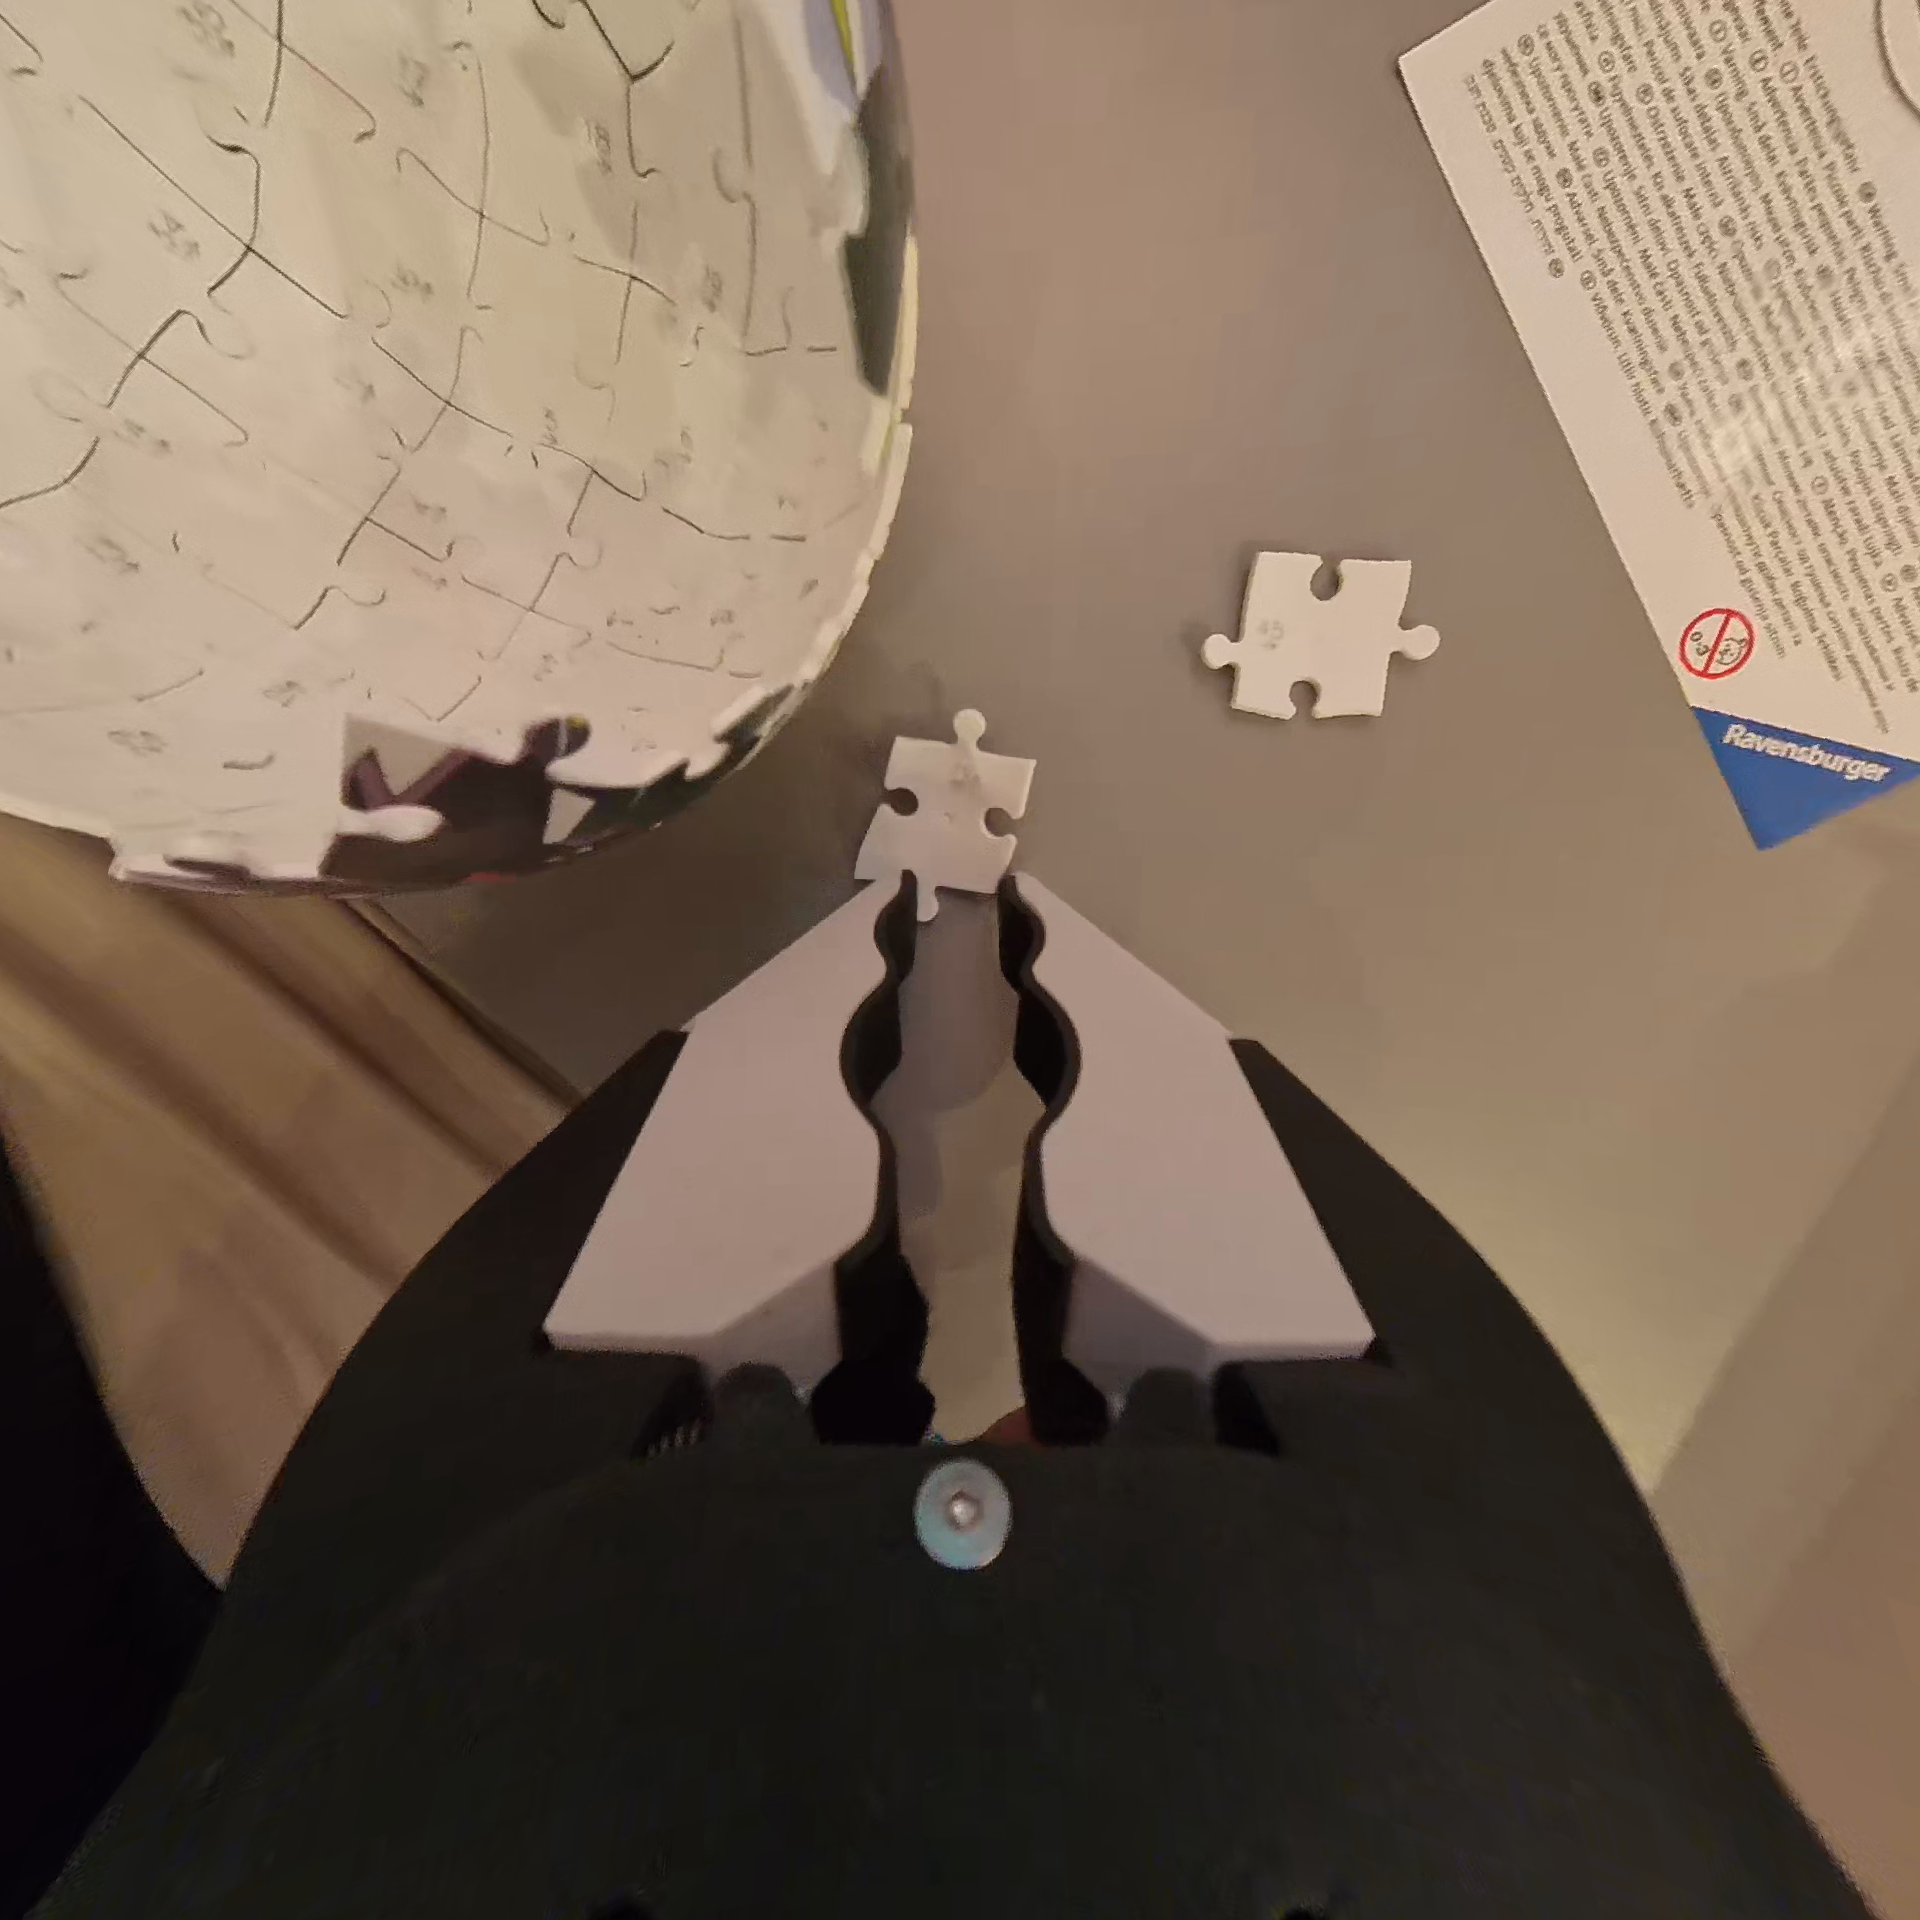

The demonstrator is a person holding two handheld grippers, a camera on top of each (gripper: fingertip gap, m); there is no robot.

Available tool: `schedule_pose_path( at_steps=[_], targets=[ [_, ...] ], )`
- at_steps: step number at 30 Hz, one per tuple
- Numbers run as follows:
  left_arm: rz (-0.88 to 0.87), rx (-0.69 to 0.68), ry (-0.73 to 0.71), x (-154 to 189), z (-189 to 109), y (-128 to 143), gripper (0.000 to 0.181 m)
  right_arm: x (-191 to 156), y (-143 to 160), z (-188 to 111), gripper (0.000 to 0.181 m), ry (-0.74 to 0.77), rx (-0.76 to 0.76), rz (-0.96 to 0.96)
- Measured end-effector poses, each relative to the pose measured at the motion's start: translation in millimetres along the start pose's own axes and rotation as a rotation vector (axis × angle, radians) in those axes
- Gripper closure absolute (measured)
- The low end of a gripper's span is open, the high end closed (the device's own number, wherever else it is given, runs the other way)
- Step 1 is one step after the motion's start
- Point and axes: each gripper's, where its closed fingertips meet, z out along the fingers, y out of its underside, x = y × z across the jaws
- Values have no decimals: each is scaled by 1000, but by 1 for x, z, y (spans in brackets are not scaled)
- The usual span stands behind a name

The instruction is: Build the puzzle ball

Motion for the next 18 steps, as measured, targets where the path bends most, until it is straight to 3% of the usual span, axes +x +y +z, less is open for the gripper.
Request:
schedule_pose_path(
  at_steps=[4,5,11,18],
  targets=[
    [0,4,1,0,0,-2,105,0,0,-1,169,-18,18,12],
    [3,4,1,0,0,-3,105,1,-2,-3,176,-27,39,22],
    [35,23,-18,0,-4,-11,107,13,-13,-30,181,-16,152,74],
    [89,85,-29,10,-12,-35,117,8,-45,-85,181,-65,385,113]
  ],
)
